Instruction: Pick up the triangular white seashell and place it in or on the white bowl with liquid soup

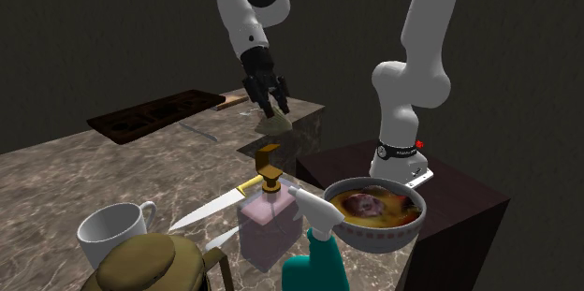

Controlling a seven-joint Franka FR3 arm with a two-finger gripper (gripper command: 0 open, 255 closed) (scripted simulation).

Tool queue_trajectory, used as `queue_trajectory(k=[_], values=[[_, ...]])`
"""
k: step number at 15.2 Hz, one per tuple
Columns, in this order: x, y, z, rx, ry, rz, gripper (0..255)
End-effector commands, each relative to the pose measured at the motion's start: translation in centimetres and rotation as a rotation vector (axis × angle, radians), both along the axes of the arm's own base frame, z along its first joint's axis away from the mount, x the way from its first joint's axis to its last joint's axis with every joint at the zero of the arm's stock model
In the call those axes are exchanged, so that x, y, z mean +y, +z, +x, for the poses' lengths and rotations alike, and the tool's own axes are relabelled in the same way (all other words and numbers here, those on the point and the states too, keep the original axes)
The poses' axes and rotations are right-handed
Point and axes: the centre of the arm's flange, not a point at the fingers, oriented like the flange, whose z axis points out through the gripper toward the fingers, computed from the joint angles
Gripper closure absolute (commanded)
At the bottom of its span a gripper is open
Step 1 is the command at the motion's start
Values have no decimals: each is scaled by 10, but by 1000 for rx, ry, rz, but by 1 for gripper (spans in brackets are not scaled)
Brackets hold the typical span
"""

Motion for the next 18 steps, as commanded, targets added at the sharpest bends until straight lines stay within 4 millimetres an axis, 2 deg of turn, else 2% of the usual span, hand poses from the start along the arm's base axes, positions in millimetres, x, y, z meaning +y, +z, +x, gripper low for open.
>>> queue_trajectory(k=[1, 5, 18], values=[[0, 10, 0, 0, 0, 0, 255], [0, 26, 0, 0, 0, 0, 255], [157, 47, -67, 0, 0, 0, 255]])
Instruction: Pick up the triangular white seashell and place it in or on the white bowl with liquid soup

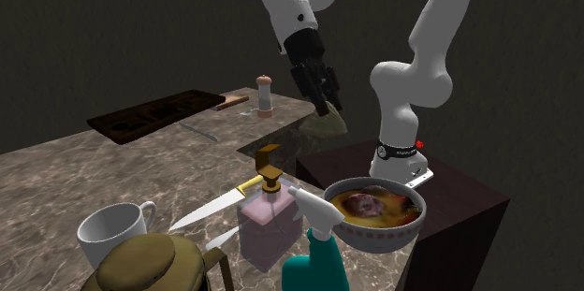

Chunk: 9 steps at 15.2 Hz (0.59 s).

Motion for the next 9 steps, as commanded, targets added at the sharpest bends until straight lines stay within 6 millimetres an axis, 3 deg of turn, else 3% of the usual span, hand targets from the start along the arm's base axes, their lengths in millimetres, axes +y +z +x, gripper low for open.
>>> queue_trajectory(k=[1, 7, 8, 9], values=[[24, 2, -14, 1, -2, 0, 255], [97, 11, -45, 1, -2, 0, 255], [119, 14, -55, 1, -2, 0, 255], [119, 9, -55, 1, -2, 0, 255]])
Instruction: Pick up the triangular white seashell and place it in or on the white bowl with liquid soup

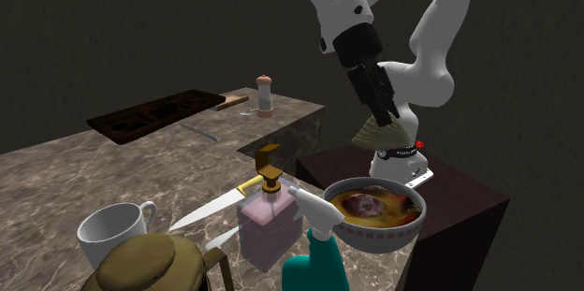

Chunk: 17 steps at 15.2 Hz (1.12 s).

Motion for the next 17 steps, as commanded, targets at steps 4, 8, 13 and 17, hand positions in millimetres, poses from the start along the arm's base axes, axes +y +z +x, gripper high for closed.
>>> queue_trajectory(k=[4, 8, 13, 17], values=[[9, -25, -5, 1, -2, 0, 255], [9, -46, -5, 1, -2, 0, 255], [9, -72, -5, 1, -2, 0, 255], [9, -93, -5, 1, -2, 0, 255]])
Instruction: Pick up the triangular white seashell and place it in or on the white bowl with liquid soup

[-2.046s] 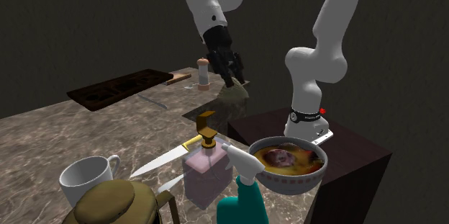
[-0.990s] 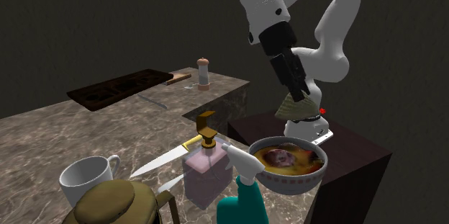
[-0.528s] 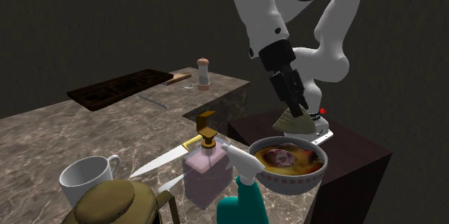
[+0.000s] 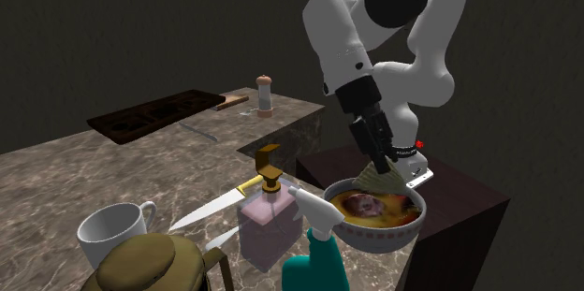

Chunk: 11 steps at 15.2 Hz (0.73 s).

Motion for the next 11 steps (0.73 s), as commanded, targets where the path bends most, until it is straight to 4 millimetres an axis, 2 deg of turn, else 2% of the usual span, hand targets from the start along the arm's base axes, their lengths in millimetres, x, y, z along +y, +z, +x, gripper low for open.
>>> queue_trajectory(k=[1, 10, 11], values=[[0, -10, 0, -1, 0, 0, 255], [0, -14, 0, -1, 0, 0, 255], [0, -14, 0, -1, 0, 0, 0]])
